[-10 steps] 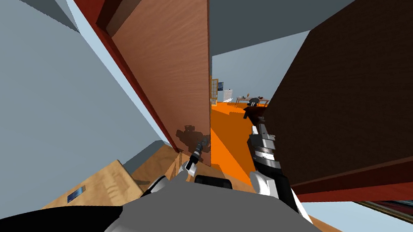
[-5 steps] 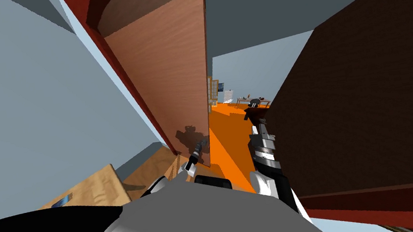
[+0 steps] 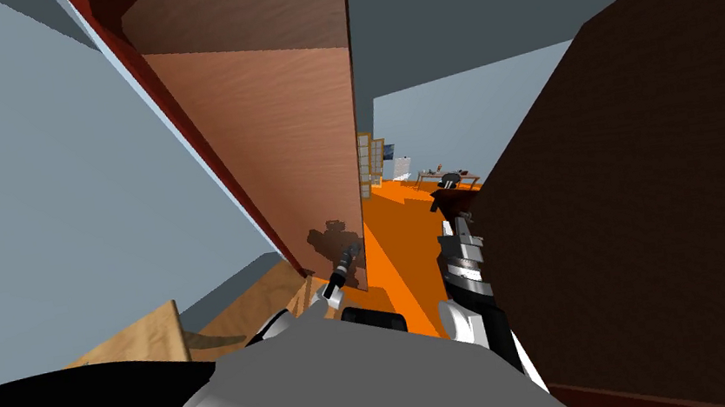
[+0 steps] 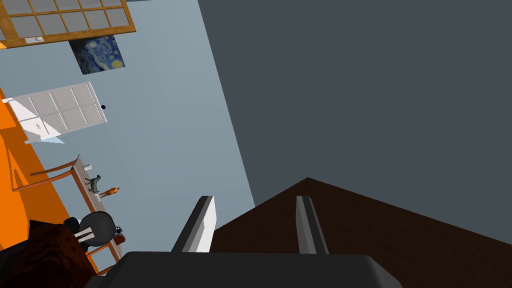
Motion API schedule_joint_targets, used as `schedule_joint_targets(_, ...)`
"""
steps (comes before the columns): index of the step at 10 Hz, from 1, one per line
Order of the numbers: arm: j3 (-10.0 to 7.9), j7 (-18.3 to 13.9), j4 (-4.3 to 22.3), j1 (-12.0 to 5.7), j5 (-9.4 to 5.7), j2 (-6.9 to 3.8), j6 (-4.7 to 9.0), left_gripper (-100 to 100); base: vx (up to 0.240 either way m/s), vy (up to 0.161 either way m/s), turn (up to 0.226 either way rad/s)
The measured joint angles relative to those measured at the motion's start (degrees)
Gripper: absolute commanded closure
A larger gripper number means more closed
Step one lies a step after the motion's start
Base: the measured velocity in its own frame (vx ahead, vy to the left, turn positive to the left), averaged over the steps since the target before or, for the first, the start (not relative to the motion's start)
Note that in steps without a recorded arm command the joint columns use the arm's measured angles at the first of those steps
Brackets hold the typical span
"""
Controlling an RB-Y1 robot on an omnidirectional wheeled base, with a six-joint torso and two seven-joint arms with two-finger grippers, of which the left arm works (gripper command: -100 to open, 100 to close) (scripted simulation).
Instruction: Push the door open
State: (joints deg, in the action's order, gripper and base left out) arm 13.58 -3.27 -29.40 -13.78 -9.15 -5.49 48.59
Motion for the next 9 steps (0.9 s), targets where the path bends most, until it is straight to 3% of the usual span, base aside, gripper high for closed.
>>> schedule_joint_targets(1, -0.75, 0.21, 0.81, -0.66, -0.37, 0.06, -0.2, 100, 0.167, -0.118, 0.074)
schedule_joint_targets(2, -1.34, 0.22, 2.23, -1.19, -0.67, -0.07, 0.43, 100, 0.115, -0.073, 0.032)
schedule_joint_targets(3, -1.66, 0.48, 1.03, -0.46, -0.79, -0.21, 0.16, 100, 0.137, -0.091, 0.054)
schedule_joint_targets(4, -2.2, 0.99, -1.46, 1.0, -1.01, -0.44, -1.01, 100, 0.135, -0.105, 0.056)
schedule_joint_targets(7, -4.44, 2.03, 1.01, -0.11, -2.08, -0.29, -0.37, 100, 0.174, -0.13, 0.083)
schedule_joint_targets(8, -5.17, 2.66, -2.56, 1.89, -2.38, -0.63, -1.8, 100, 0.132, -0.109, 0.034)
schedule_joint_targets(9, -5.64, 2.74, -2.22, 1.57, -2.62, -0.97, -1.89, 100, 0.065, -0.034, -0.009)
